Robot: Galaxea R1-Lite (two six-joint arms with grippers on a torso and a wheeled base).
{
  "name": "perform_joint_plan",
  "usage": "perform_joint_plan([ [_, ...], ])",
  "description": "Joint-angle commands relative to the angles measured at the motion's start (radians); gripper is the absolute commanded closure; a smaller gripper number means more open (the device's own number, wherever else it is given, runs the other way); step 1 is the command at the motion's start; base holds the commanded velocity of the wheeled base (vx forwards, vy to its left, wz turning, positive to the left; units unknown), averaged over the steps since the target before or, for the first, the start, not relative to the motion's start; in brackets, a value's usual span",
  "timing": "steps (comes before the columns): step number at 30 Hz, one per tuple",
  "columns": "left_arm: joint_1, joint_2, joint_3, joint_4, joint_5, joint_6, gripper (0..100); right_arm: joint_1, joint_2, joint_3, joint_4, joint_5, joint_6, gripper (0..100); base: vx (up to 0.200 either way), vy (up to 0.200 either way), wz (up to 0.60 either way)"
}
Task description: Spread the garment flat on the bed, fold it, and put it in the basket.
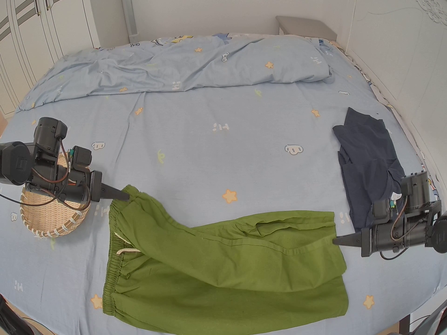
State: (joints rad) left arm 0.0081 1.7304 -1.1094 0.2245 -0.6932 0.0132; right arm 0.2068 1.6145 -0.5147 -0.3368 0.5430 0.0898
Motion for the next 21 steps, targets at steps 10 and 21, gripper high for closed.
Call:
perform_joint_plan([
  [10,0.018,0.034,-0.023,-0.234,0.006,-0.131,100,-0.043,0.051,-0.361,0.062,-0.006,0.044,100,0.0,0.0,0.0],
  [21,0.069,0.086,-0.049,-0.35,0.008,-0.19,100,-0.049,0.194,-0.673,0.136,-0.035,0.042,100,0.0,0.0,0.0],
])
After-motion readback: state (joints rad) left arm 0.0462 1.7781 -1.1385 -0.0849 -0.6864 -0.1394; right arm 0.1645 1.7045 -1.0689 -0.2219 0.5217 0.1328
